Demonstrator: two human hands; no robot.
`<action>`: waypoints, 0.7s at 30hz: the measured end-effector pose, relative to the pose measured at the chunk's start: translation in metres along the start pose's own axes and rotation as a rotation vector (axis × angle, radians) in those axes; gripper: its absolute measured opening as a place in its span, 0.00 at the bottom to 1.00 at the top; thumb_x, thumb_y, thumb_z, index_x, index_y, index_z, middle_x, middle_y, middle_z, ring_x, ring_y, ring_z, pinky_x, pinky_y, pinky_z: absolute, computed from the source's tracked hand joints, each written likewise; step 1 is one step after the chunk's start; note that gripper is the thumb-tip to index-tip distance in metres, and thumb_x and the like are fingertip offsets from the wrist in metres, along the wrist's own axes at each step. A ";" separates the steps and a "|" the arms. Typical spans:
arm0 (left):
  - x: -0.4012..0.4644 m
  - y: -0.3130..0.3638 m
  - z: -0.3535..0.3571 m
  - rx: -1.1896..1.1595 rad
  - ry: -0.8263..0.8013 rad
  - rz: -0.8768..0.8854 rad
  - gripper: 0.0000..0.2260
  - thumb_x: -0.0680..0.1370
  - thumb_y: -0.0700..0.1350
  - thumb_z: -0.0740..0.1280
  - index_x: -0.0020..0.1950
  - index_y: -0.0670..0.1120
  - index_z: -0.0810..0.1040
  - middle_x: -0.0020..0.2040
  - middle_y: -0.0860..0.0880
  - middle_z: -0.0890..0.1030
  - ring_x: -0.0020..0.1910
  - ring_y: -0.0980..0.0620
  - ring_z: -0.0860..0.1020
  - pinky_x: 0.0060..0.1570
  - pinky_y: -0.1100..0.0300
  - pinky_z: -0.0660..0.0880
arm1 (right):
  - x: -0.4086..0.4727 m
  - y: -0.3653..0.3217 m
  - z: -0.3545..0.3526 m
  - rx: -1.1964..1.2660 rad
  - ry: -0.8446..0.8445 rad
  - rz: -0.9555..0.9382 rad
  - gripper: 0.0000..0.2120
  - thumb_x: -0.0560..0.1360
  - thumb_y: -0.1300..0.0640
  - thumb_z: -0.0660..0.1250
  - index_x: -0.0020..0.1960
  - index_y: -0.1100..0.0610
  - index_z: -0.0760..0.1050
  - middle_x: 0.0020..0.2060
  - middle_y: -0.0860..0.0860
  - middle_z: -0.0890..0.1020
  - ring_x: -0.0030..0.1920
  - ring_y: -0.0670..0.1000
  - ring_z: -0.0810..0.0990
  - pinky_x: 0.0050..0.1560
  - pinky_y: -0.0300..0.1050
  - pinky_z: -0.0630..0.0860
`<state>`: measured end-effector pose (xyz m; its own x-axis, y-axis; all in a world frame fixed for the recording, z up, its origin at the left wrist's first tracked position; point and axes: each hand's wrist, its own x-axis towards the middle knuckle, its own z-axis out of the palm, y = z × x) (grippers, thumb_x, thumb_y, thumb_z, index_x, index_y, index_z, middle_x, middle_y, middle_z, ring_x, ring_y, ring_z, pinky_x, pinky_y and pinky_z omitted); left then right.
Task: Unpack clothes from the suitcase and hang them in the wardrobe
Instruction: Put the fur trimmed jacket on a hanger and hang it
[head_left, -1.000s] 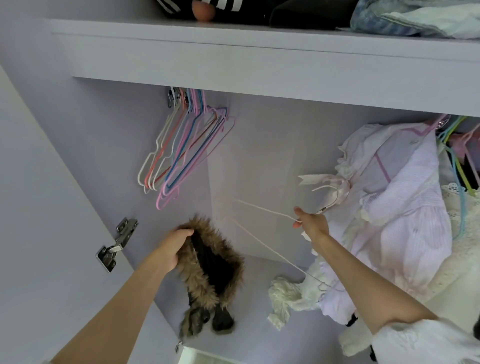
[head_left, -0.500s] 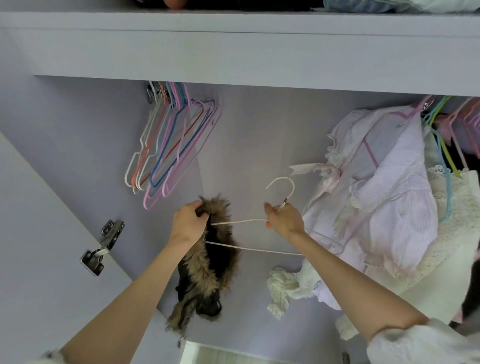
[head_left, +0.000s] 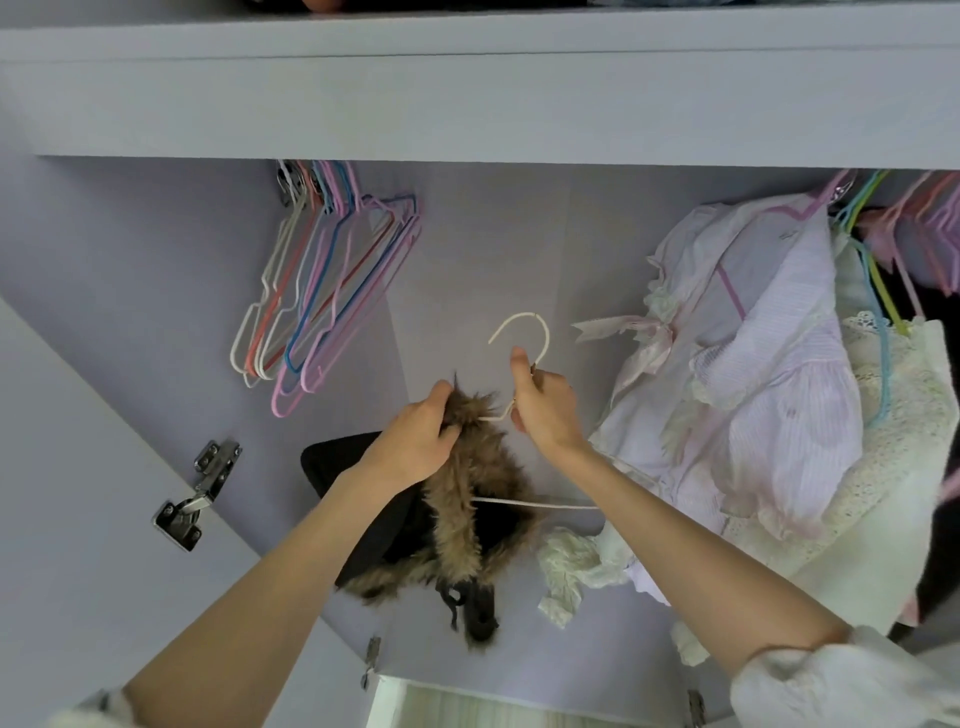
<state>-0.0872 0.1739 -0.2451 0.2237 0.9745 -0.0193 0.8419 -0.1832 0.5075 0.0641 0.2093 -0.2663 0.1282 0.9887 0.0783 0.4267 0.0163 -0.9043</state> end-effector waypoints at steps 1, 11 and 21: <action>0.002 0.001 0.000 -0.030 -0.016 -0.023 0.10 0.79 0.39 0.59 0.59 0.41 0.64 0.49 0.40 0.77 0.50 0.39 0.77 0.47 0.51 0.72 | 0.001 0.000 -0.003 0.013 -0.014 0.002 0.31 0.79 0.41 0.51 0.25 0.60 0.66 0.22 0.52 0.76 0.34 0.53 0.79 0.51 0.47 0.73; 0.015 0.008 -0.007 -0.372 0.096 -0.208 0.17 0.82 0.46 0.54 0.71 0.53 0.58 0.56 0.41 0.76 0.47 0.45 0.75 0.47 0.56 0.67 | -0.004 0.046 -0.023 -0.228 0.218 -0.510 0.28 0.73 0.46 0.53 0.21 0.63 0.66 0.18 0.58 0.69 0.21 0.59 0.70 0.29 0.46 0.64; 0.001 0.032 -0.050 -0.575 0.404 -0.176 0.22 0.72 0.68 0.59 0.40 0.49 0.75 0.44 0.50 0.79 0.51 0.48 0.75 0.57 0.52 0.67 | 0.018 0.047 0.001 -0.470 -0.467 -0.246 0.32 0.77 0.52 0.62 0.76 0.47 0.51 0.75 0.51 0.60 0.74 0.56 0.58 0.72 0.55 0.60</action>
<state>-0.0843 0.1757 -0.1862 -0.1842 0.9754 0.1212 0.4325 -0.0303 0.9011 0.0853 0.2281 -0.3075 -0.3745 0.9268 -0.0267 0.7491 0.2854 -0.5978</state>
